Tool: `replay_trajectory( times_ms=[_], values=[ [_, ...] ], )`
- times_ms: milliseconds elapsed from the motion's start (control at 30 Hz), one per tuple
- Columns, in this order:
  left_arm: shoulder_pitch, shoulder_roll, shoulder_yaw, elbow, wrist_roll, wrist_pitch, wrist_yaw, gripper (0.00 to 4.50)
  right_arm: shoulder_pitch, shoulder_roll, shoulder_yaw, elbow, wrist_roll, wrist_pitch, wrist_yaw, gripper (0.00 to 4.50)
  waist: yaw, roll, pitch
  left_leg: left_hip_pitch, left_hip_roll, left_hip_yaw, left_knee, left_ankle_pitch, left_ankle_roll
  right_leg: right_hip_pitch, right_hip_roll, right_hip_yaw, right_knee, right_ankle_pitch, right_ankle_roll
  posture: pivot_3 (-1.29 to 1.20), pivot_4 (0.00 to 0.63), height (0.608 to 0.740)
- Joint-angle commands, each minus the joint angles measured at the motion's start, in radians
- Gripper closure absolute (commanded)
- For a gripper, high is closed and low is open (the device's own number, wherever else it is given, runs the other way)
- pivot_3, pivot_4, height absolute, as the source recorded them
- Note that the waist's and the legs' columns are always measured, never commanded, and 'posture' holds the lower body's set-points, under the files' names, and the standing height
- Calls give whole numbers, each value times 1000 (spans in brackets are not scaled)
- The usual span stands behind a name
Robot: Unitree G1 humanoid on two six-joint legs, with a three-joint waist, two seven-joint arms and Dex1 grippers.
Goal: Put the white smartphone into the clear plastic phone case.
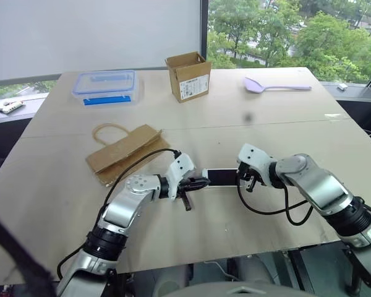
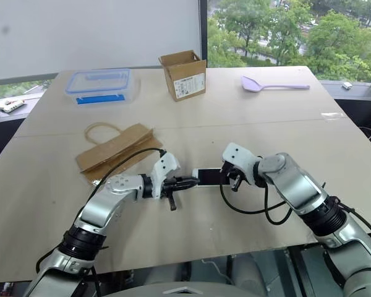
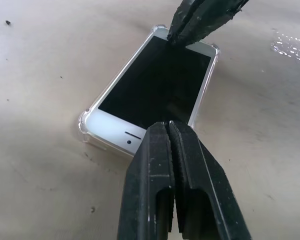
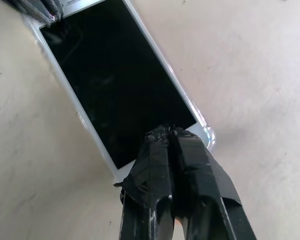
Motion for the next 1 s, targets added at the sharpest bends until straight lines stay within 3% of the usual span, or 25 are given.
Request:
replay_trajectory(
  times_ms=[33,133,200,300,533,733,1000],
  values=[
    [-2,-31,49,15,-32,-60,9,4383,120,22,-46,11,18,-75,-28,4500,0,2,4,-1,0,-1,0,0,0,0,0,-1,0,0,0,0,150,740],
    [5,-97,156,-12,-132,-64,49,4383,212,132,-269,-125,129,-231,-73,4500,2,11,15,-6,-1,2,-2,2,4,-6,1,1,-1,0,0,0,150,740],
    [7,-120,208,-27,-187,-47,56,4383,236,164,-344,-159,163,-277,-79,4500,0,16,23,-17,0,0,-3,3,4,-17,3,-1,1,2,1,0,150,740],
    [13,-124,273,-49,-269,-22,48,3586,280,127,-403,-200,182,-333,-53,3572,-1,20,31,-24,-4,3,-2,3,4,-24,3,1,2,6,0,0,150,740],
    [43,-74,333,-98,-327,3,56,222,309,29,-541,-224,225,-369,-28,151,0,17,42,-24,-4,4,-2,3,4,-23,3,1,0,3,-2,0,150,740],
    [87,-26,358,-144,-322,19,107,100,450,-30,-625,-315,258,-403,-12,62,4,16,45,-24,-4,3,-2,3,4,-22,3,1,1,2,-3,0,150,740],
    [252,142,456,-238,-385,65,30,100,761,-17,-789,-458,306,-417,-30,62,1,17,47,-23,-2,6,-2,3,4,-22,3,3,1,0,1,0,150,740]
  ],
)
